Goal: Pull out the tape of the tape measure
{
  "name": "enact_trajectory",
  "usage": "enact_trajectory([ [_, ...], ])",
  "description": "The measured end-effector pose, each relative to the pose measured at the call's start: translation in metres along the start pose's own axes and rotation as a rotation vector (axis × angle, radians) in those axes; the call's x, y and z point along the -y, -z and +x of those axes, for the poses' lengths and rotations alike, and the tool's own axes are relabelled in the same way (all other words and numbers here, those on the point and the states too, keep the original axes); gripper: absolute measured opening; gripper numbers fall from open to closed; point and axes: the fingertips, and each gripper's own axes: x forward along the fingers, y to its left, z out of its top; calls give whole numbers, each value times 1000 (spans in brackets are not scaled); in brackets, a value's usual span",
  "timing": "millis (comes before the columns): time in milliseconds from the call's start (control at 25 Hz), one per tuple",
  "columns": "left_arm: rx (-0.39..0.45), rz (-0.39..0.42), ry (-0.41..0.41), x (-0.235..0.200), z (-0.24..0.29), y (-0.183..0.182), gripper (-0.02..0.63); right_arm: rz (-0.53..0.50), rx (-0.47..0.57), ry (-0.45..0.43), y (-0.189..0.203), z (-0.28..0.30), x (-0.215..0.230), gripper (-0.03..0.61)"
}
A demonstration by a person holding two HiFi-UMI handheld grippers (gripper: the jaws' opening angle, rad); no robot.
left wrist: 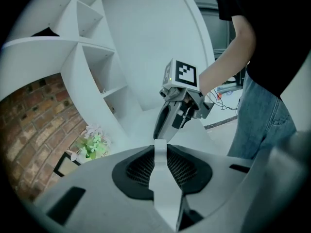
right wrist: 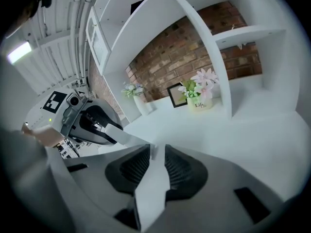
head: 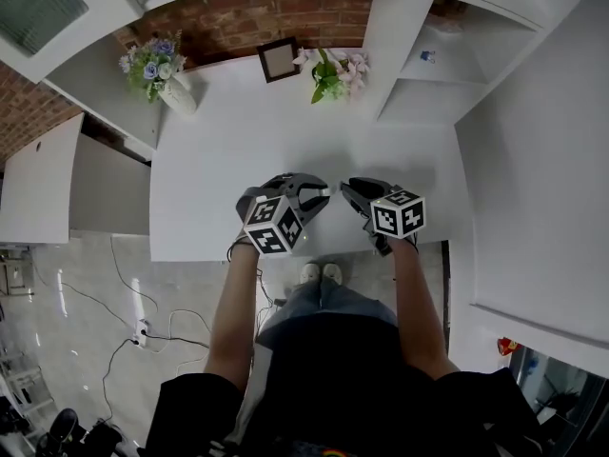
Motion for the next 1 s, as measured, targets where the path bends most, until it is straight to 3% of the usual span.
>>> enact_trajectory([
  [320,26,62,-8,14,-13,-2,81,64,-81,-176,7,2,-15,83],
  [440,37,70,-5,19,-15,-1,81,81,-115,-231,11,3,-22,49],
  [800,56,83,-13,25,-20,-2,81,85,-102,-237,13,2,-26,30],
  [1000,86,90,-25,27,-28,-8,81,157,-65,-318,11,-4,-31,72],
])
